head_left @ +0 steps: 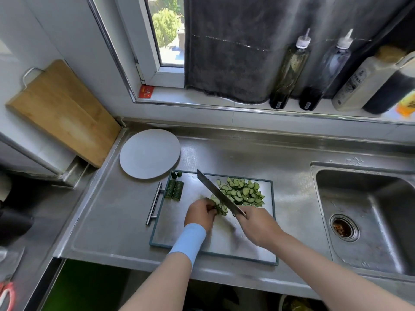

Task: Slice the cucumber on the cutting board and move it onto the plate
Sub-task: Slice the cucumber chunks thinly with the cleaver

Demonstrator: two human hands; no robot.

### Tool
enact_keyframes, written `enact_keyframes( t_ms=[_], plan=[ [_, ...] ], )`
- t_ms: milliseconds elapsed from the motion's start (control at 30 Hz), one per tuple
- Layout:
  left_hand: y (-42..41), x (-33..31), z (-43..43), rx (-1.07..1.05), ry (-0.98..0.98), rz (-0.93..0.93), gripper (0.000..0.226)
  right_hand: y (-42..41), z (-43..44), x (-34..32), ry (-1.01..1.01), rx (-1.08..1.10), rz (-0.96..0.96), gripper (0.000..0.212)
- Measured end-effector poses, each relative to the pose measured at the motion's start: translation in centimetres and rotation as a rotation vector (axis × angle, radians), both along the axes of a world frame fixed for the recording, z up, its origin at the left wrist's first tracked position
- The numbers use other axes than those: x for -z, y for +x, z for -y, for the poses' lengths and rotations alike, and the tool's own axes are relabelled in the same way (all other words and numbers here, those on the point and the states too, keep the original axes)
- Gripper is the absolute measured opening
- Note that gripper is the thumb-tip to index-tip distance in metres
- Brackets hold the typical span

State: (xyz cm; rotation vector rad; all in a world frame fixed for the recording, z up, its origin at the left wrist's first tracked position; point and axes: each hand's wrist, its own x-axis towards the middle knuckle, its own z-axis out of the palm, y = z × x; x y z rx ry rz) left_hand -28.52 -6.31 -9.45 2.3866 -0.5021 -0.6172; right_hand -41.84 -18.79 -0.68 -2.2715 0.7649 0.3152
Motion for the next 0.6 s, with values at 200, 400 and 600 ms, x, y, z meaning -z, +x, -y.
enact_keyframes(
  t_ms=[200, 400, 600],
  plan=[
    [1.4, -3.7, -2.9, -0.491, -0.305, 0.17, 0.029, -1.2, 1.9, -0.9, -0.366, -0.227, 0.038, 0.038],
    [-0.3, -5.9, -3.5, 0.103, -0.359, 0.434, 0.029, -0.8, 2.4, 0.0, -0.504, -0.372, 0.122, 0.037],
    [-1.6, -6.5, -0.9, 0.404, -0.086, 0.236, 0.031, 0.2, 2.1, 0.4, -0.633, -0.511, 0.134, 0.024]
  ],
)
